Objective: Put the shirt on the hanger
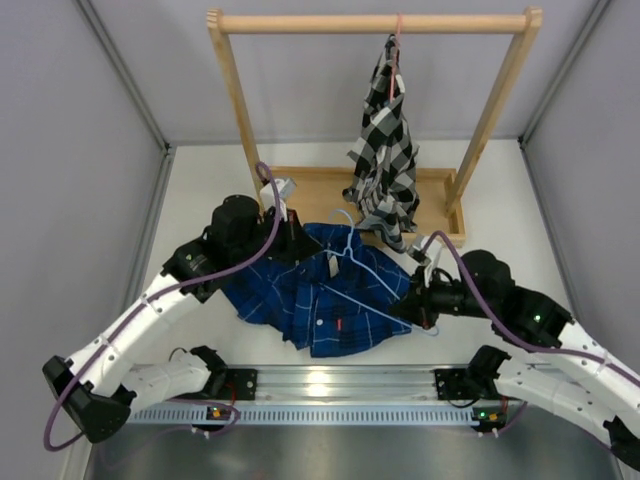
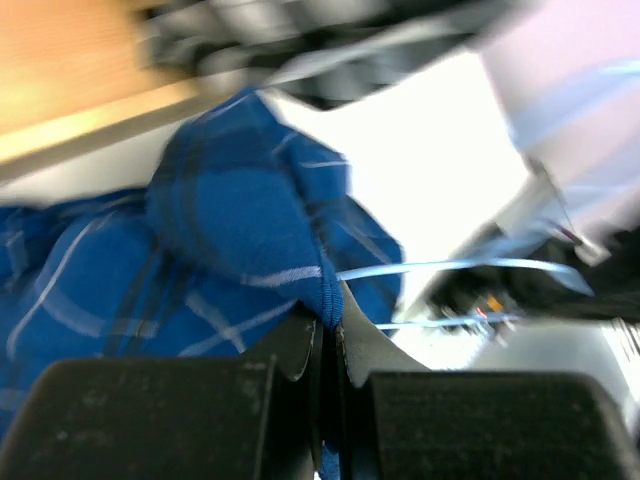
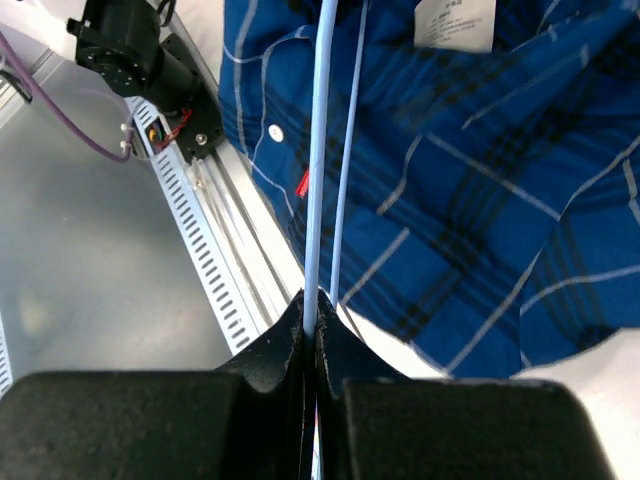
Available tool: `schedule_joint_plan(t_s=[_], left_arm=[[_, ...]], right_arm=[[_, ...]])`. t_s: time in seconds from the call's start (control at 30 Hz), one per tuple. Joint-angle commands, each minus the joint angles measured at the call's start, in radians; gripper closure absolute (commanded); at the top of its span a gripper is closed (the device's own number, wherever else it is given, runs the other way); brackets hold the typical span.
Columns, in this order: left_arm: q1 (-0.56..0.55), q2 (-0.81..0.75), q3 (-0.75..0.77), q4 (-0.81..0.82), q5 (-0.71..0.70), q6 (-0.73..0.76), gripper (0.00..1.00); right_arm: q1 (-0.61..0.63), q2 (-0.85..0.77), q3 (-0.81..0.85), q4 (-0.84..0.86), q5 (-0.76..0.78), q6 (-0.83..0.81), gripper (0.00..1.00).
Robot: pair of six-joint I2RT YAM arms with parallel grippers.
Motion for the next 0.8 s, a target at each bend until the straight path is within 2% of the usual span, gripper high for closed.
schedule_joint_plan(t_s=[0.0,0.1,0.2,0.27,0.33,0.4,0.53,0.67,0.77], left_arm=[[-0.037,0.006,0.188,-0.030,0.248,0.117,1.00],[-0.069,0.000,0.335,-0.176,0.206,0.195,1.00],[-0.080,0.006,0.467,-0.314,0.128,0.259,1.00],[-0.080,0.020,0.523,-0.379,0.041,0.298,1.00],[-0.080,0.035,0.575,-0.451,-0.019,0.330,1.00],[-0.080,0.038,0.583,-0.477,-0.086,0.353,1.00],[-0.080,0.023,0.572,-0.505,-0.024,0.404,1.00],[-0.081,0.023,0.593,-0.546,-0.023,0.441,1.00],[-0.083,0.037,0.612,-0.556,0.108,0.471,1.00]], right_arm=[[0.001,0.074,0.044,0.195,-0.104,-0.050,1.00],[0.001,0.101,0.090,0.262,-0.098,-0.054,1.00],[0.002,0.085,0.090,0.426,-0.129,-0.009,1.00],[0.001,0.068,0.037,0.601,-0.201,0.023,1.00],[0.002,0.077,0.003,0.660,-0.366,-0.012,1.00],[0.004,0.091,-0.031,0.726,-0.423,-0.015,1.00],[0.002,0.065,-0.129,0.758,-0.399,-0.018,1.00],[0.002,0.029,-0.155,0.766,-0.400,-0.035,1.00],[0.004,0.051,-0.151,0.769,-0.419,-0.053,1.00]])
